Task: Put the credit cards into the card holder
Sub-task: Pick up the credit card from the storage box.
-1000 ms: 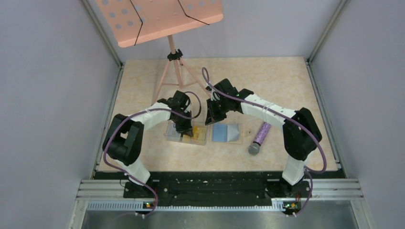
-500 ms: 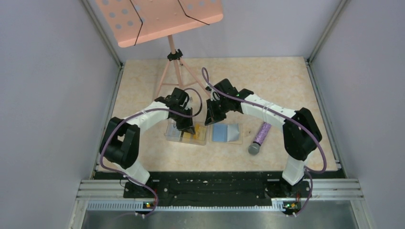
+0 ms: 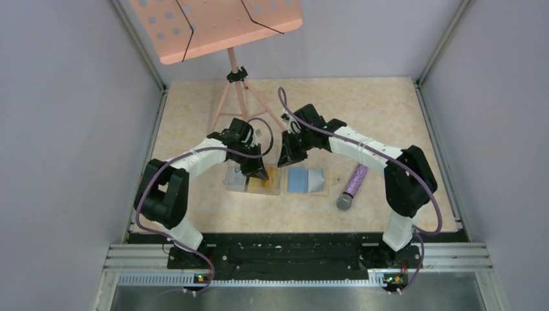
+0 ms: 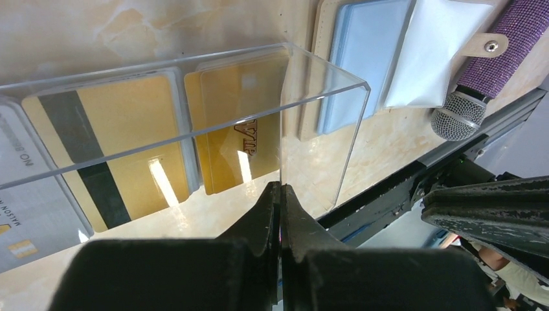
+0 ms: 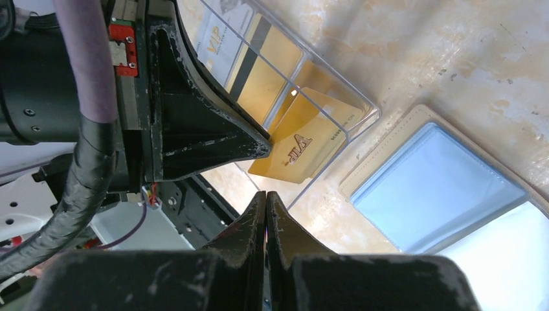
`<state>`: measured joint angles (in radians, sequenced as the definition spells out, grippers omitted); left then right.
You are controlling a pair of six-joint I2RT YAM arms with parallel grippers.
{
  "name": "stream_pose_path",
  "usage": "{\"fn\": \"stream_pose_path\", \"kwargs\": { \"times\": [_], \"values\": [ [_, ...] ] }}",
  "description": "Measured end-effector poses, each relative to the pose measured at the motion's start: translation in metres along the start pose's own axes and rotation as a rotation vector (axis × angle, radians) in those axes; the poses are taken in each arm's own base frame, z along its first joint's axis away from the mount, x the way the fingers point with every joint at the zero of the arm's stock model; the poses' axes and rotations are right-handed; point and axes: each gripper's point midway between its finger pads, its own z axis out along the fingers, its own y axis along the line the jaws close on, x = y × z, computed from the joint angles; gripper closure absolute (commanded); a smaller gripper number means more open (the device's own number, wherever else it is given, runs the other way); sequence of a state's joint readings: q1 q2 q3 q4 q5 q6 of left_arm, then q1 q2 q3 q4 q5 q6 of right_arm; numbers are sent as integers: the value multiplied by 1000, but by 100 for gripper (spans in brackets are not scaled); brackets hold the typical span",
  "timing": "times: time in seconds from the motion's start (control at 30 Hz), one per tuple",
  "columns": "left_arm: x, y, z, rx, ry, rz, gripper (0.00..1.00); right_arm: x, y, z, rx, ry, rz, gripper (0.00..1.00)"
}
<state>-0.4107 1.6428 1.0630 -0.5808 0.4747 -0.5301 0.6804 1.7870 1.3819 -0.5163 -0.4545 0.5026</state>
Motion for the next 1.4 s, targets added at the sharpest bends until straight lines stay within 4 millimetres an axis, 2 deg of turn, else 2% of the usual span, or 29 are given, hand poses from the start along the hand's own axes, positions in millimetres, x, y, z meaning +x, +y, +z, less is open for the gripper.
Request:
{"fn": "stream_pose_path", "kwargs": {
  "times": [0.13,0.3,0.5,0.7,0.83,1.17,1.4],
  "values": [
    [-1,1,-1,6,-10,-15,100,-3,1,-1,-19,-6,19,98],
    [-7,4,-18,24,-59,-40,100,-4,-3,-3,-47,-17,67,80],
    [-17,-2,-43,70,-131,-40,100,-4,-2,-6,-98,-32,104,57],
    [-18,-9,-52,111,-153,-48,100,-3,1,-8,-171,-50,151,38],
    [-20,-16,-62,159,-177,-62,100,-3,2,-12,-225,-65,194,35],
    [-31,-43,-83,293,-239,-69,100,3,15,-12,-399,-72,319,36],
    [-35,-57,-91,374,-253,-78,100,-10,36,-24,-547,-119,346,39]
  ]
}}
